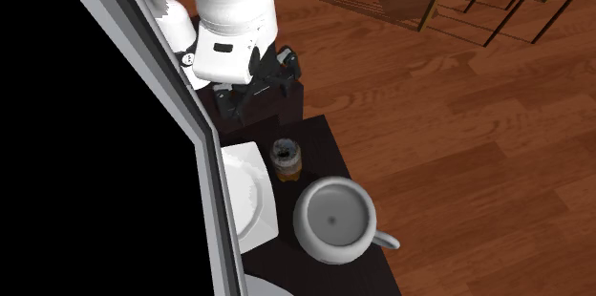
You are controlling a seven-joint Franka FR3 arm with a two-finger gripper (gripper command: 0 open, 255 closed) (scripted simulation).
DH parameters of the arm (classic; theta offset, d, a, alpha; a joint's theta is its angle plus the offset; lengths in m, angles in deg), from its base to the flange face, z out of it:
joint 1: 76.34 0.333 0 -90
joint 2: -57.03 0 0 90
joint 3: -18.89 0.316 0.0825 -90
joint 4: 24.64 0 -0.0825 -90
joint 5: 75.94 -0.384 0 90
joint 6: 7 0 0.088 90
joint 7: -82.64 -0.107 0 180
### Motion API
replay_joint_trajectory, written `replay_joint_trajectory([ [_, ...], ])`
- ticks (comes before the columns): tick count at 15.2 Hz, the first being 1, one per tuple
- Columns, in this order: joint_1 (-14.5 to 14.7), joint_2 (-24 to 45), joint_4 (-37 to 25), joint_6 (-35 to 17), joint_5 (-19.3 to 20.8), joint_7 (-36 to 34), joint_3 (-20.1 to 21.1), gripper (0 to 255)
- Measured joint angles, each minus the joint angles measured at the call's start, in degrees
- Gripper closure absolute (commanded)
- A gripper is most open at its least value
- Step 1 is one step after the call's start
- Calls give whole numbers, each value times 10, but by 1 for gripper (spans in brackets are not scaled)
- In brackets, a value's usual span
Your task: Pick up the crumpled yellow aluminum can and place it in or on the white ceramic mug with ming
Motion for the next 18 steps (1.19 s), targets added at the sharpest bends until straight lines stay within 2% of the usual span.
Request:
replay_joint_trajectory([
  [4,-7,79,11,-109,9,-12,10,0],
  [6,-9,106,11,-139,13,-17,13,0],
  [12,-11,157,18,-199,19,-22,16,0],
  [18,-12,163,19,-207,20,-21,16,0],
])
